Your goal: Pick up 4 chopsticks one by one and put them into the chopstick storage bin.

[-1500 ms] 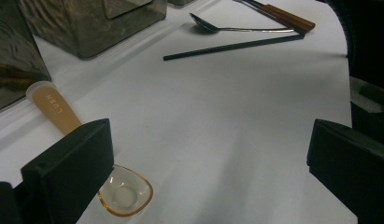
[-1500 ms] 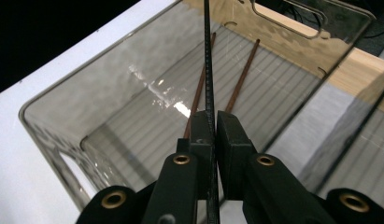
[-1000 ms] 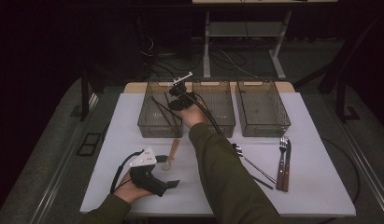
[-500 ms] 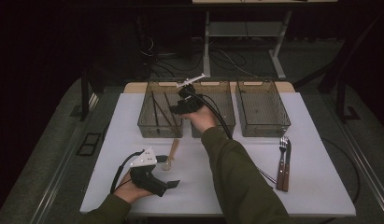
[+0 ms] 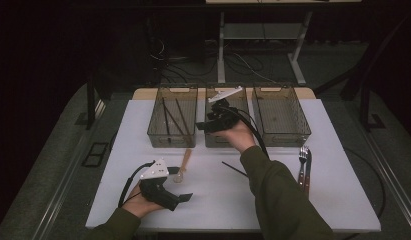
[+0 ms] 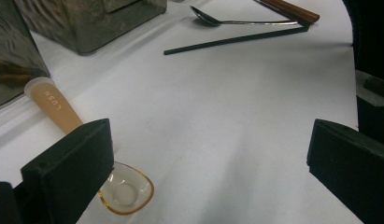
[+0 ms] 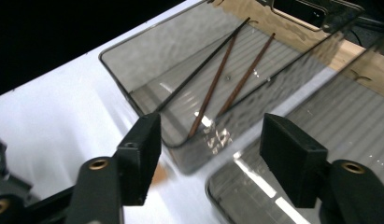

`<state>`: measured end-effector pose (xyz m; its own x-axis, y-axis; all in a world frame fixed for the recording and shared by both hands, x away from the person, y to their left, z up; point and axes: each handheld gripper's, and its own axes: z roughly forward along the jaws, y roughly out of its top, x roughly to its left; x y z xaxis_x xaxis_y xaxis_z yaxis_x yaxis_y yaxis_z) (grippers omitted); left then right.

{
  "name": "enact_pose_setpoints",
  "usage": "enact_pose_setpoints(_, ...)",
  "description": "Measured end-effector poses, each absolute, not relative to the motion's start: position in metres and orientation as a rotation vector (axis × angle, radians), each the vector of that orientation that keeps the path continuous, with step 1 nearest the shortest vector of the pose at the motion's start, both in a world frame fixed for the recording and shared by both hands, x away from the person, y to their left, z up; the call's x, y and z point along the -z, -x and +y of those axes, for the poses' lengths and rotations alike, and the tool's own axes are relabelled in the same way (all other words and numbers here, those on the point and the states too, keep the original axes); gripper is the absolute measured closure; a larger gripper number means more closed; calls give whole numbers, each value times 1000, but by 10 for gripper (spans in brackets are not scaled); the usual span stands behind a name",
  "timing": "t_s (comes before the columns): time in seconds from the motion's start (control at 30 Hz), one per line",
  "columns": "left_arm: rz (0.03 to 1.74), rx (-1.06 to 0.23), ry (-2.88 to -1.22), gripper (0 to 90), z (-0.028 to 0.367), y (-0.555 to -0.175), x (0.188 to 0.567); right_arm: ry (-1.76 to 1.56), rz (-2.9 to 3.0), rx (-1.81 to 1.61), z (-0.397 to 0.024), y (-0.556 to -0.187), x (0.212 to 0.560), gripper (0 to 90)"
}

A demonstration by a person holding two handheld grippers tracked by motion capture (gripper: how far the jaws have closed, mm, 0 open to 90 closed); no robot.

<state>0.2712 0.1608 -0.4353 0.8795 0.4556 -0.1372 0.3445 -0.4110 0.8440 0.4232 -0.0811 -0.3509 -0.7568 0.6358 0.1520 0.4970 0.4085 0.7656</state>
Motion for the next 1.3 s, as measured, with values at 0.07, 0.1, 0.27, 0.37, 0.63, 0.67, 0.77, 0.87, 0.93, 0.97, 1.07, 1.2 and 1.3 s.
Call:
enact_pose_setpoints(0.07, 576, -143, -2039, 0, 161, -272, 435, -1005, 2498, -1277, -88, -419, 351, 356)
enact_pose_setpoints(0.1, 582, -141, -2037, 0, 161, -271, 436, -996, 2498, -1276, -91, -417, 351, 346)
enact_pose_setpoints(0.27, 584, -140, -2037, 0, 161, -271, 436, -971, 2506, -1286, -107, -405, 355, 312)
enact_pose_setpoints(0.37, 584, -141, -2039, 0, 161, -271, 436, -965, 2509, -1292, -116, -398, 358, 298)
enact_pose_setpoints(0.63, 589, -142, -2032, 0, 161, -272, 437, -961, 2498, -1312, -141, -384, 363, 273)
enact_pose_setpoints(0.67, 595, -142, -2027, 0, 161, -272, 437, -959, 2500, -1314, -144, -382, 364, 271)
enact_pose_setpoints(0.77, 599, -141, -2025, 0, 161, -271, 437, -962, 2499, -1311, -154, -376, 365, 271)
enact_pose_setpoints(0.87, 599, -141, -2029, 0, 161, -271, 437, -963, 2496, -1317, -164, -369, 368, 267)
enact_pose_setpoints(0.93, 599, -142, -2035, 0, 161, -272, 437, -968, 2493, -1320, -171, -364, 370, 256)
enact_pose_setpoints(0.97, 598, -143, -2033, 0, 161, -272, 437, -971, 2494, -1318, -175, -362, 371, 252)
enact_pose_setpoints(1.07, 603, -140, -2031, 0, 161, -272, 437, -969, 2496, -1318, -184, -355, 375, 239)
enact_pose_setpoints(1.2, 606, -140, -2034, 0, 161, -272, 437, -967, 2508, -1310, -195, -344, 379, 240)
enact_pose_setpoints(1.3, 606, -140, -2035, 0, 161, -272, 437, -970, 2496, -1321, -204, -336, 383, 240)
